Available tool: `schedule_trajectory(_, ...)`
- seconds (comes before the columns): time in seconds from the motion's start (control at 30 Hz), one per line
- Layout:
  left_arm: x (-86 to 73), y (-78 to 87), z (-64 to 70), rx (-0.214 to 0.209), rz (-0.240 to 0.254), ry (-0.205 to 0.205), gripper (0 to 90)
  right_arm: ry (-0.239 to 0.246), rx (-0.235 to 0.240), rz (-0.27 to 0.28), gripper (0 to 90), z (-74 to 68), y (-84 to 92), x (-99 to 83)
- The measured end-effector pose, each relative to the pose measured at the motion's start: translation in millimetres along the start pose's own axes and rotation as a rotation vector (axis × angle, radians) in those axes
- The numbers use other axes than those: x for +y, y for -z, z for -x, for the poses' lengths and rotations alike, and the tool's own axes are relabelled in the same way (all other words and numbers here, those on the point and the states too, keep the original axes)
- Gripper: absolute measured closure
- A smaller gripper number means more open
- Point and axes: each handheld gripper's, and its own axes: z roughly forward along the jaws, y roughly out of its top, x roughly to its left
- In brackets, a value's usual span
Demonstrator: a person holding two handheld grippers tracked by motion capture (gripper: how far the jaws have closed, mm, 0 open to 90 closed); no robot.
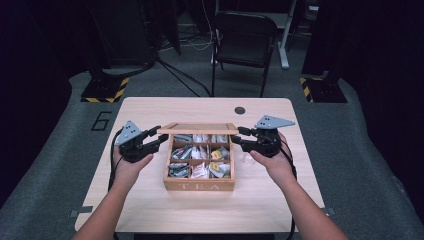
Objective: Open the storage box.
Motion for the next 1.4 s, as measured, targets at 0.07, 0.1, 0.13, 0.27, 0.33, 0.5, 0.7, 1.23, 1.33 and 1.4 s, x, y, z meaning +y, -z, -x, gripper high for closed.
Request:
schedule_trajectory(0.07,0.7,-1.0,0.2,0.008,0.009,-0.010,58.0,0.002,0.000,0.005,55.8,0.9,-0.5,1.3)
schedule_trajectory(0.1,1.0,-1.5,0.0,0.010,0.013,-0.007,58.1,-0.002,0.000,0.005,55.9,1.1,-0.4,1.8)
schedule_trajectory(0.13,1.4,-1.7,-0.6,0.010,0.015,-0.008,58.1,-0.001,-0.001,0.009,56.1,1.6,-0.7,2.2)
schedule_trajectory(0.27,3.0,-3.2,-4.0,-0.006,0.020,0.008,57.9,0.004,-0.011,0.011,56.0,2.5,-1.3,4.7)
schedule_trajectory(0.33,4.3,-4.3,-5.9,-0.008,0.024,0.012,57.8,0.002,-0.016,0.012,54.7,2.0,-1.6,6.4)
schedule_trajectory(0.5,9.0,-6.4,-8.6,-0.013,0.020,0.021,58.0,0.022,-0.032,0.009,53.2,4.0,-4.4,9.3)
schedule_trajectory(0.7,14.8,-10.8,-14.8,-0.018,0.033,0.045,58.3,0.026,-0.061,-0.009,52.6,13.6,-13.8,9.3)
schedule_trajectory(1.23,27.9,-20.5,-25.7,-0.024,0.038,0.062,58.5,0.022,-0.093,0.010,50.0,32.3,-39.2,14.1)
schedule_trajectory(1.33,30.1,-22.0,-27.0,-0.019,0.036,0.064,58.5,0.016,-0.091,0.014,50.9,36.5,-44.6,15.8)
schedule_trajectory(1.4,30.5,-23.0,-27.9,-0.021,0.042,0.063,58.6,0.008,-0.090,0.019,51.6,38.6,-46.4,16.5)
